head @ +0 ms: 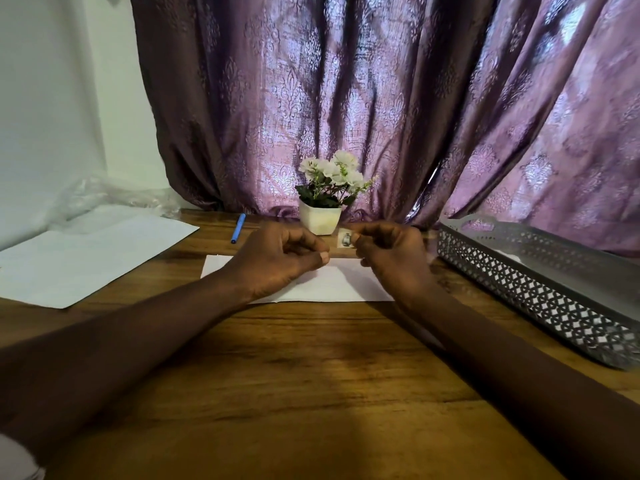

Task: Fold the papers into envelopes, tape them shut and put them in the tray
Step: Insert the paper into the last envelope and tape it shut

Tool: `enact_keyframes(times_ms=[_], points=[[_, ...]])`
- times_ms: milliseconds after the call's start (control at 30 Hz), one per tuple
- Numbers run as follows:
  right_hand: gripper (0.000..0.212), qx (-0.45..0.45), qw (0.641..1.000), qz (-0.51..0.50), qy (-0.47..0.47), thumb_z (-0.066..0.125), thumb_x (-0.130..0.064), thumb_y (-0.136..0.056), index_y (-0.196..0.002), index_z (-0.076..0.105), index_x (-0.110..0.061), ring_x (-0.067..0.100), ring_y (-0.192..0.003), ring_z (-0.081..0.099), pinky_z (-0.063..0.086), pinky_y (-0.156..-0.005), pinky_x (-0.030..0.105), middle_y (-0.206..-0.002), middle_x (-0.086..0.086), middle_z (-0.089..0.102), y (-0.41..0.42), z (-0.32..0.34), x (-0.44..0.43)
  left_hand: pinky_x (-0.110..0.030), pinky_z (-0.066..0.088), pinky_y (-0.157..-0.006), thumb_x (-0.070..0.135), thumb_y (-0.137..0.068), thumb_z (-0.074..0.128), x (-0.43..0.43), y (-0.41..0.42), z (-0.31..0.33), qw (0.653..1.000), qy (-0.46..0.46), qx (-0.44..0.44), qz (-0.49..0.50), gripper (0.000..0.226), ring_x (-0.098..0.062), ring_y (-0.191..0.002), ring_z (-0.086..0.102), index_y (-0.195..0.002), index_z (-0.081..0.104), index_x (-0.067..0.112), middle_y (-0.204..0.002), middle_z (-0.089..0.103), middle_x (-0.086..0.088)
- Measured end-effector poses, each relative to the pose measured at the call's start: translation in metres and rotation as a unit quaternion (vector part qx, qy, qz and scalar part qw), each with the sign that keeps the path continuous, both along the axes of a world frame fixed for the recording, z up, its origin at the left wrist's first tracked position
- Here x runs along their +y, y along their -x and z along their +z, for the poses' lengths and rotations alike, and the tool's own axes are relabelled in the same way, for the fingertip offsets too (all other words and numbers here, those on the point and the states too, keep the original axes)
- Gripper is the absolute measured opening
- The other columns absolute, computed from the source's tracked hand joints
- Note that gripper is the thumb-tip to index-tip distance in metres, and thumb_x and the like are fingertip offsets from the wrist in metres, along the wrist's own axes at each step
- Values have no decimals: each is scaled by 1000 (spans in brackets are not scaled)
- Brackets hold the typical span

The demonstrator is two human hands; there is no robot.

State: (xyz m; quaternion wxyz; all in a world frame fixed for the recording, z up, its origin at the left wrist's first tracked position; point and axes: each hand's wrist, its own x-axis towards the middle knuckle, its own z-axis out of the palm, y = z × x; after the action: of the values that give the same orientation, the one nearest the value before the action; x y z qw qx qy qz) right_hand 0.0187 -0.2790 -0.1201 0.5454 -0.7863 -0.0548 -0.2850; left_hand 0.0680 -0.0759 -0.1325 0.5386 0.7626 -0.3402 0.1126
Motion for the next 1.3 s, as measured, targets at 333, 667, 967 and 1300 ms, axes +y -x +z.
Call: enact_keyframes(times_ms=[333,667,967,1300], points=[[21,117,975,-97,160,74,-13,-90,-72,77,-24,-8,-59,64,41,-50,5,-71,-14,73,-36,-11,-32,-20,49,-81,40,-84,77,0,2,-9,969,-215,-98,65,18,4,-95,63,-101,76,35,-101,71,21],[21,112,965,-118,204,76,-17,-86,-68,78,-27,-21,-59,59,39,-51,0,-61,-23,67,-42,-14,-34,-18,47,-77,40,-87,74,0,0,-9,968,-228,-97,50,17,6,-95,60,-103,75,35,-101,68,22],[30,115,963,-139,202,82,-20,-82,-56,71,-31,-21,-56,58,38,-48,-1,-49,-29,61,-42,-16,-35,-21,49,-79,43,-88,72,0,-1,-9,965,-240,-100,47,18,4,-96,60,-105,74,37,-102,66,22],[2,126,942,-170,260,77,-21,-83,-82,77,-21,5,-72,66,38,-46,8,-79,-5,75,-34,-12,-28,-30,54,-85,41,-88,71,0,1,-8,962,-245,-109,42,16,1,-98,60,-102,74,36,-103,67,20]])
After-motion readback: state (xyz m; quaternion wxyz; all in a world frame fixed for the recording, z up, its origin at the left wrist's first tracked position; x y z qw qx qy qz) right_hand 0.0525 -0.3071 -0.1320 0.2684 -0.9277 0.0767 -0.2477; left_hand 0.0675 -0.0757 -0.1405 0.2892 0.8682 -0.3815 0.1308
